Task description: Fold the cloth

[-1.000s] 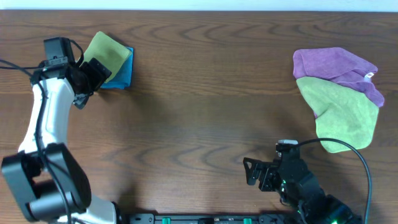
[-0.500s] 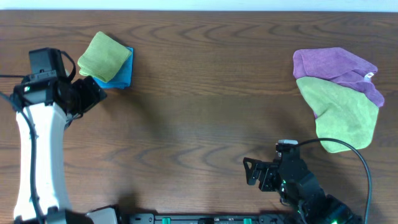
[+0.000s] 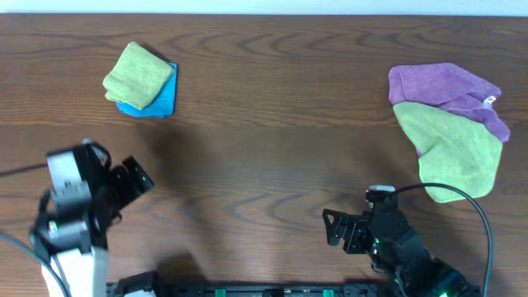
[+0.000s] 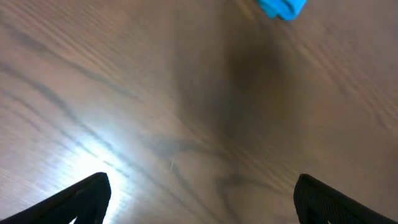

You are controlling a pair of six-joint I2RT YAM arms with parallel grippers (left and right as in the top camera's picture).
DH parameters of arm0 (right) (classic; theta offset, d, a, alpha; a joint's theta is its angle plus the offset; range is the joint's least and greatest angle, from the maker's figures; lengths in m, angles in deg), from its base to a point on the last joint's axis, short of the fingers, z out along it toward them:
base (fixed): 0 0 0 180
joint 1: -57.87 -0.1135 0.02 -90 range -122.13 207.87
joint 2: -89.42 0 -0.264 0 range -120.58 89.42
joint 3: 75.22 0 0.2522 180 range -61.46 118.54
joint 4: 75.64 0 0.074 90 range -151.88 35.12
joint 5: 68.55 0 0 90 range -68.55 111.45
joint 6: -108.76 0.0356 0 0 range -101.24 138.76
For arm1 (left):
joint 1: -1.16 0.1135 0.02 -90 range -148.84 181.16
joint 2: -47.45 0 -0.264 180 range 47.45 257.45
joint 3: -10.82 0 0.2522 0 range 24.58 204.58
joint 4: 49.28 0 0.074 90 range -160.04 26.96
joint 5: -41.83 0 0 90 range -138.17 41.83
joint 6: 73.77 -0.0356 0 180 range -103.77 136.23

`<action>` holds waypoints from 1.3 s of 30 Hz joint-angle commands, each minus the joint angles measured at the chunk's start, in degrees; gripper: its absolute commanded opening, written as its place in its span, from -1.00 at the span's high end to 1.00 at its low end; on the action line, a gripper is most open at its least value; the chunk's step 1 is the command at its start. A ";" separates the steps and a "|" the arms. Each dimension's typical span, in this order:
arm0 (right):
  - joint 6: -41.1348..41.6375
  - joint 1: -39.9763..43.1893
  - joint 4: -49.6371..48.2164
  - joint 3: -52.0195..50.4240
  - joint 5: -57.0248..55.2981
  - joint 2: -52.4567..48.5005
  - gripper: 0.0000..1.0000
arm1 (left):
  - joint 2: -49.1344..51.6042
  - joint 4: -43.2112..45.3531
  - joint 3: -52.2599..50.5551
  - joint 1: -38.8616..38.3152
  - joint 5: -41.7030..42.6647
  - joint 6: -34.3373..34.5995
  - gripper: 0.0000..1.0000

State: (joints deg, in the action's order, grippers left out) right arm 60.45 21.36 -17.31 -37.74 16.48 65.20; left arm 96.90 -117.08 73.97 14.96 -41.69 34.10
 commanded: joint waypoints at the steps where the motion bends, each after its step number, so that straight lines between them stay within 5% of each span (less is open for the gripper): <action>1: 0.70 0.70 0.04 -0.15 -0.81 0.28 -0.99 | -6.67 1.95 -5.27 0.04 2.78 -1.18 -0.90; 18: 0.70 0.70 0.04 -0.15 -0.81 0.28 -0.99 | -37.99 11.06 -24.96 -5.11 1.44 -10.12 -0.90; 39: 0.70 0.70 0.04 -0.15 -0.81 0.28 -0.99 | -49.03 11.91 -35.36 -15.02 -5.22 -16.65 -0.90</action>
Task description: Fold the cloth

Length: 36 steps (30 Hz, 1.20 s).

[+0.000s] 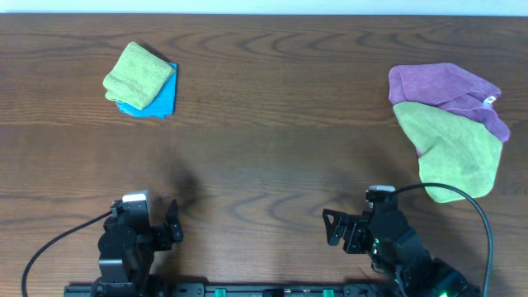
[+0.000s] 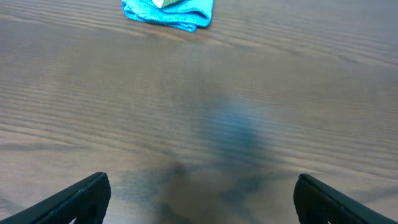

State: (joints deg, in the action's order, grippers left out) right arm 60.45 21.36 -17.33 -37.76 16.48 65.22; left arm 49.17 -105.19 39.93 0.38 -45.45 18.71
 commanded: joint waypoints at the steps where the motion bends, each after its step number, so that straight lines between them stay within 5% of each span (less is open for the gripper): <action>1: 0.70 0.70 0.07 -0.13 -0.83 0.26 -0.98 | -1.46 0.04 -1.64 -0.44 -1.46 -1.27 -0.91; 36: -3.69 4.13 1.60 -0.20 -6.56 1.40 -0.99 | -1.46 -4.76 -2.12 -0.42 -1.64 -1.22 -0.90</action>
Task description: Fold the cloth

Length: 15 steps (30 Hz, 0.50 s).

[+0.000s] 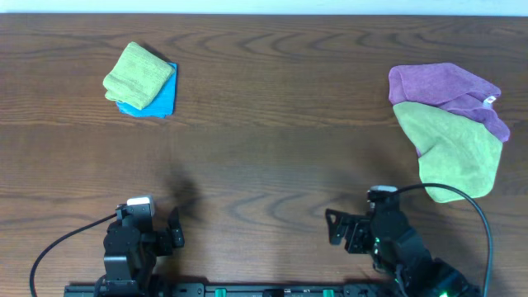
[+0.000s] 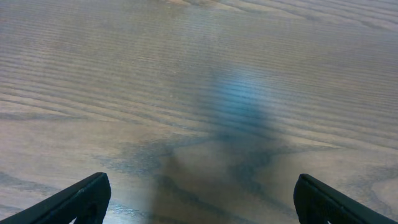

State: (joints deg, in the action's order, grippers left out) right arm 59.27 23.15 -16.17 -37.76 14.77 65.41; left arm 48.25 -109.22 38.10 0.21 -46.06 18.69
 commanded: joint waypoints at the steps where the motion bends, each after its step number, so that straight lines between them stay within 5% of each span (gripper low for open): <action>1: -4.28 3.37 0.44 -0.24 -5.53 1.73 -0.99 | -0.55 -0.74 -0.28 -0.24 -1.03 -1.20 -0.90; 10: -30.08 19.41 0.39 -2.21 -1.90 11.28 -0.99 | -0.55 -0.74 -0.28 -0.24 -1.03 -1.20 -0.90; 15: -35.95 26.51 0.39 -5.68 -1.20 15.89 -0.98 | -0.55 -0.74 -0.28 -0.24 -1.03 -1.20 -0.91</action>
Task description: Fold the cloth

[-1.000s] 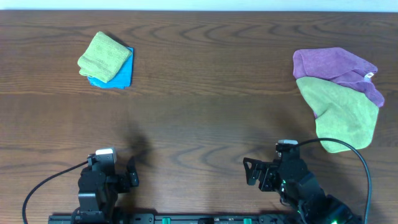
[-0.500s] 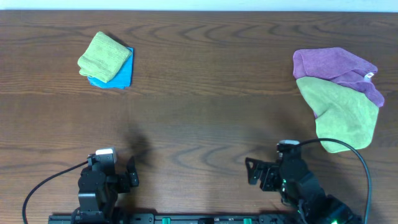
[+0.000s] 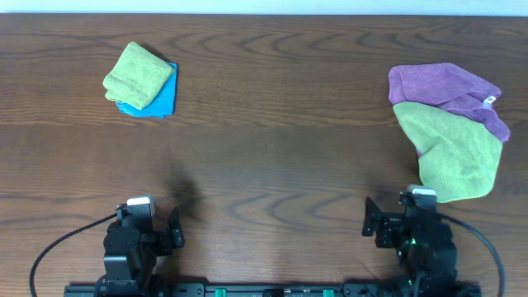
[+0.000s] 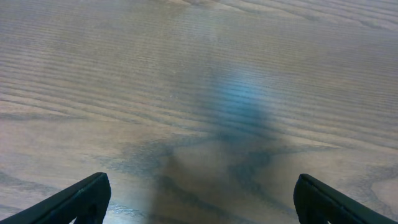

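A folded green cloth (image 3: pixel 139 73) lies on a folded blue cloth (image 3: pixel 160 102) at the far left of the table. At the right, an unfolded green cloth (image 3: pixel 459 154) lies spread out, overlapping a purple cloth (image 3: pixel 444 85). My left gripper (image 3: pixel 175 231) rests low at the front edge, well away from every cloth. In the left wrist view the left gripper (image 4: pixel 199 202) is open, its fingertips (image 4: pixel 87 198) wide apart over bare wood. My right gripper (image 3: pixel 368 224) sits at the front right, just below the spread green cloth, and looks open and empty.
The brown wooden table (image 3: pixel 272 157) fills the overhead view. A black cable (image 3: pixel 58 247) trails from the left arm. A rail (image 3: pixel 272 290) runs along the front edge between the two arm bases.
The right arm has shifted to the right along the front edge, and now sits nearer the lower edge of the spread green cloth. The left arm and all cloths are unchanged.
First the left arm stood raised at the left edge, open, with the blue cloth's corner in its wrist view. Then it was down at the front edge, and it stayed there. The right arm held still until its shift rightward now. No cloth moved.
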You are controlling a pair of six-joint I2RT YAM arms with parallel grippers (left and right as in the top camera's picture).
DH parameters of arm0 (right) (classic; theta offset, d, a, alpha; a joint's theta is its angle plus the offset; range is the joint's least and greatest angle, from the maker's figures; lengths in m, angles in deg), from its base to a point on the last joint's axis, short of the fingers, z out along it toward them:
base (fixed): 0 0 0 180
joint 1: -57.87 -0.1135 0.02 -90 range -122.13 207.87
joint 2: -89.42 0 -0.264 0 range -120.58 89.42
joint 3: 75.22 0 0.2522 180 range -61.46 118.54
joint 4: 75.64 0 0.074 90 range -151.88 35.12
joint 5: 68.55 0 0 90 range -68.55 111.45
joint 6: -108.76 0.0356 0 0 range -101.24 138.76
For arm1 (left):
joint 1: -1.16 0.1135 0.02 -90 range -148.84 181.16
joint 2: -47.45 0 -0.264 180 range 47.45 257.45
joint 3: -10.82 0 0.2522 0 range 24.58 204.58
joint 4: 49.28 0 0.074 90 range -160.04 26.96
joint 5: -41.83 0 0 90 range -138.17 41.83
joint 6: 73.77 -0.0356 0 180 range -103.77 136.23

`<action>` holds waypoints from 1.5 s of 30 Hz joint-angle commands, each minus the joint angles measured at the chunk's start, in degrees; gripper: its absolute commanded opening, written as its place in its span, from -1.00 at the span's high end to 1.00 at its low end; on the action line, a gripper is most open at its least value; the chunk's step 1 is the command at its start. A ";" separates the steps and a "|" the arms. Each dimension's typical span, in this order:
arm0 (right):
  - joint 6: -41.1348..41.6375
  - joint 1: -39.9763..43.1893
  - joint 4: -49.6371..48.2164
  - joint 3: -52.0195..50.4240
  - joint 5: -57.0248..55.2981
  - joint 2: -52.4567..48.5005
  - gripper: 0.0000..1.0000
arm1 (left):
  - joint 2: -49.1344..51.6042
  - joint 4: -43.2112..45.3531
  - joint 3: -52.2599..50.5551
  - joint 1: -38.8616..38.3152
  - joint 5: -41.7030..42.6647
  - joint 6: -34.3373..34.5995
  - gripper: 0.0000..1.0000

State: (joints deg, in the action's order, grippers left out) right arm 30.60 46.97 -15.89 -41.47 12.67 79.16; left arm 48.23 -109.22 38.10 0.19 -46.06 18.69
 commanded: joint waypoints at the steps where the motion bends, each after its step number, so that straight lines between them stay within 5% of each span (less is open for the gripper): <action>1: -7.26 3.45 0.11 -2.75 0.87 2.97 -0.99 | -0.52 -0.74 -0.28 -0.22 -1.03 -1.20 -0.90; 8: -7.23 6.25 0.17 -8.50 1.33 9.99 -0.98 | -0.52 -0.74 -0.28 -0.22 -1.03 -1.20 -0.90; 45: -7.21 6.84 0.35 -9.57 1.31 9.94 -0.99 | -0.52 -0.74 -0.28 -0.22 -1.03 -1.20 -0.91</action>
State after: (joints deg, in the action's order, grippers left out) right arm 24.28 53.31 -15.69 -50.41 13.96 88.49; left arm 48.10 -109.24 38.10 0.19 -46.06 18.69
